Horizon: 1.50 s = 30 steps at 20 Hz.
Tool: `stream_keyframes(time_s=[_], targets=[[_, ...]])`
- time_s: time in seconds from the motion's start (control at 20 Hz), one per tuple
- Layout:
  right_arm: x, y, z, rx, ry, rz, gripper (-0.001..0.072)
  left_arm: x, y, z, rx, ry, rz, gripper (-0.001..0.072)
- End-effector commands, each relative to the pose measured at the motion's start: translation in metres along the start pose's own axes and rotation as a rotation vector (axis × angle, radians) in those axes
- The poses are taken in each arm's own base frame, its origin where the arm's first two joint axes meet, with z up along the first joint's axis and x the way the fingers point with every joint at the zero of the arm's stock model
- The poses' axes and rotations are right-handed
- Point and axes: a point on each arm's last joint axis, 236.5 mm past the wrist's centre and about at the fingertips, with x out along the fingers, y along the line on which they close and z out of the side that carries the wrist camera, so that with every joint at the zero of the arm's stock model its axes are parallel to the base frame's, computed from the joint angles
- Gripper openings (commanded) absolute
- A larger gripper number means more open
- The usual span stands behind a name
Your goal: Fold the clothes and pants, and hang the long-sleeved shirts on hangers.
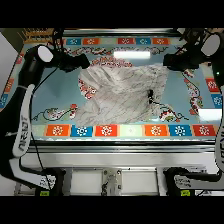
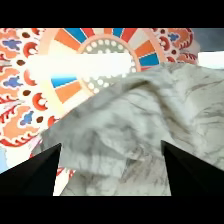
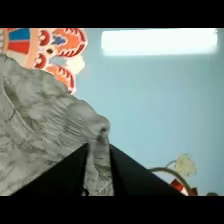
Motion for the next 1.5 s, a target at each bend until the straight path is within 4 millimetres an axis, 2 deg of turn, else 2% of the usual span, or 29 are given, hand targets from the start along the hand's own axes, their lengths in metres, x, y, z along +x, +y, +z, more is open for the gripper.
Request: stream_keyframes(time_s=[0.0, 0.05, 0.15, 0.25, 0.4, 0.45, 0.55, 0.65, 0.75, 0.9, 1.0, 1.15, 1.2, 1.35, 1.4, 1.45], targets=[[0.026, -0.046, 0.036, 0.059, -0.121, -0.057, 0.0455, 0.024, 0.026, 0.017, -0.045, 0.043, 0.017, 0.0677], [0.018, -0.057, 0.038, 0.075, -0.131, -0.069, 0.0533, 0.016, 0.035, 0.015, -0.054, 0.065, 0.027, 0.0676], [-0.003, -0.07, 0.032, 0.07, -0.12, -0.091, 0.0531, -0.001, 0.059, -0.01, -0.1, 0.148, 0.058, 0.0676], [-0.023, -0.073, 0.013, 0.028, -0.075, -0.104, 0.0531, -0.009, 0.082, -0.051, -0.164, 0.227, 0.09, 0.0676], [-0.04, -0.067, -0.033, 0.035, -0.006, -0.083, 0.0529, -0.015, 0.109, -0.156, -0.281, 0.401, 0.138, 0.0677], [-0.045, -0.061, -0.049, 0.044, 0.006, -0.063, 0.0529, -0.017, 0.114, -0.195, -0.315, 0.451, 0.153, 0.0676], [-0.051, -0.051, -0.073, 0.062, 0.021, -0.021, 0.0529, -0.021, 0.12, -0.258, -0.402, 0.504, 0.188, 0.0677], [-0.053, -0.047, -0.09, 0.071, 0.03, -0.004, 0.0528, -0.023, 0.125, -0.3, -0.509, 0.502, 0.229, 0.0677], [-0.053, -0.047, -0.097, 0.074, 0.039, -0.001, 0.0527, -0.017, 0.115, -0.315, -0.6, 0.464, 0.191, 0.0677], [-0.053, -0.038, -0.093, 0.088, 0.026, 0.036, 0.0528, -0.005, 0.102, -0.319, -0.701, 0.444, 0.132, 0.0677], [-0.053, -0.031, -0.091, 0.1, 0.017, 0.066, 0.0527, 0.004, 0.095, -0.313, -0.724, 0.444, 0.086, 0.0676], [-0.053, -0.031, -0.091, 0.1, 0.019, 0.065, 0.0527, 0.015, 0.087, -0.299, -0.717, 0.441, 0.056, 0.0676], [-0.053, -0.031, -0.092, 0.1, 0.02, 0.065, 0.0528, 0.018, 0.082, -0.298, -0.697, 0.448, 0.05, 0.0641], [-0.048, -0.04, -0.099, 0.1, 0.042, 0.041, 0.0528, 0.026, 0.065, -0.297, -0.62, 0.468, 0.03, 0.0093], [-0.044, -0.047, -0.106, 0.111, 0.062, 0.027, 0.0528, 0.027, 0.062, -0.294, -0.583, 0.466, 0.018, 0.0009], [-0.039, -0.056, -0.114, 0.131, 0.083, 0.011, 0.0528, 0.025, 0.06, -0.289, -0.558, 0.458, 0.007, 0.0009]])
